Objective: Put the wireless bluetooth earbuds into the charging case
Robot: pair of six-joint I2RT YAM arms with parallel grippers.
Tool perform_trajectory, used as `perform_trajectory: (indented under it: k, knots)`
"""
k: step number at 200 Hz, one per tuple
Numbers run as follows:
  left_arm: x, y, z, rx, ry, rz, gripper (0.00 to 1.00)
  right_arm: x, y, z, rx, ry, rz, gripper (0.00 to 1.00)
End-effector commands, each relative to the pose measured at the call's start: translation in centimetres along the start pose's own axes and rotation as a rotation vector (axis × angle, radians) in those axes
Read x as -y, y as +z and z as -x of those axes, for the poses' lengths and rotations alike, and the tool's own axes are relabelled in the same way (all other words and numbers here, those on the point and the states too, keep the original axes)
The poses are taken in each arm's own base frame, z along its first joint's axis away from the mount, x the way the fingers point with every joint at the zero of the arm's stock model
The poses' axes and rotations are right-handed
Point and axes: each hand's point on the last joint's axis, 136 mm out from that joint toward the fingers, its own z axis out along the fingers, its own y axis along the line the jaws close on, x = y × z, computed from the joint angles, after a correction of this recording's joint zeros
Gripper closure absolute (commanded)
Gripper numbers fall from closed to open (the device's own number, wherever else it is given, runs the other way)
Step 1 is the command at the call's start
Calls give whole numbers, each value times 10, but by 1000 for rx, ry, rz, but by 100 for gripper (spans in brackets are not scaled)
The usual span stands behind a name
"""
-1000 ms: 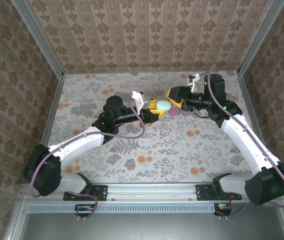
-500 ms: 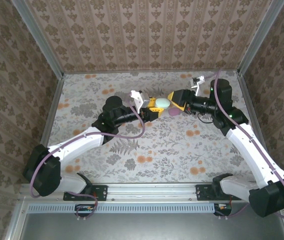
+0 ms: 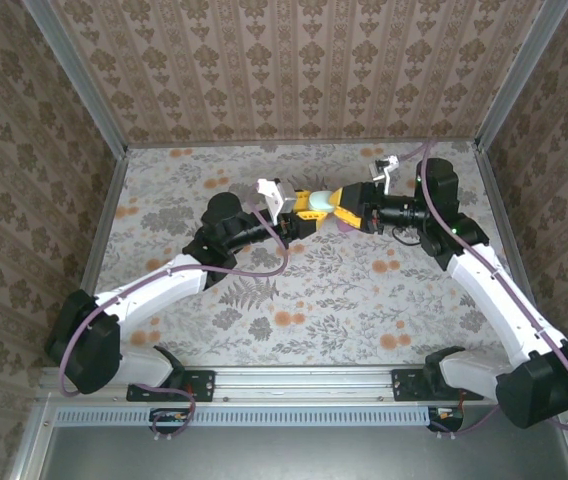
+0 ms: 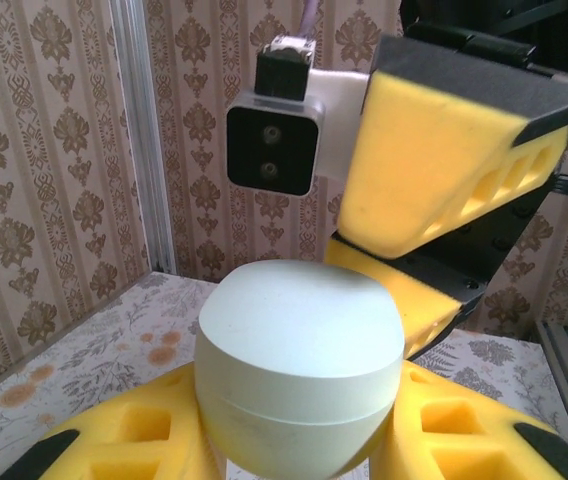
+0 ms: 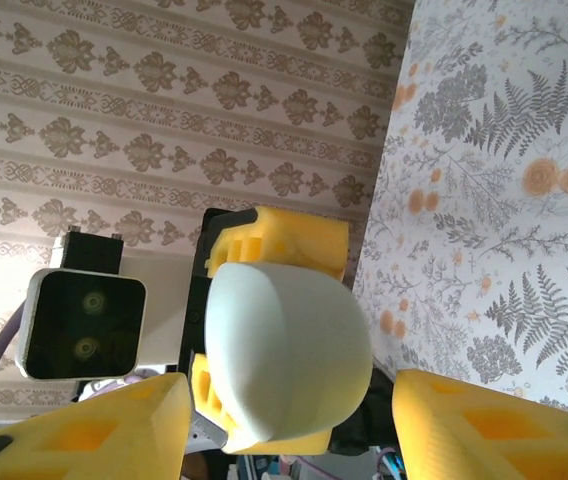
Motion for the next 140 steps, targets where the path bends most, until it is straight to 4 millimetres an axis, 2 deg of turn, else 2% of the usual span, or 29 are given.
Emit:
perform_trajectory:
  k: [1, 67, 98, 125, 140]
  knots:
    - [6, -6, 20, 61, 14, -5, 68, -8, 8, -1, -39, 21, 73, 44]
    - [7, -6, 21, 63, 17, -11, 67, -9, 18, -2, -84, 32, 105, 55]
    - [5, -6, 16, 50, 15, -1, 67, -8, 17, -2, -80, 20, 100, 72]
    - [2, -7, 12, 35, 19, 23, 60, 1, 14, 0, -31, -6, 39, 78]
    - [-2, -8, 4, -7, 19, 45, 43, 8, 10, 5, 27, -30, -3, 79]
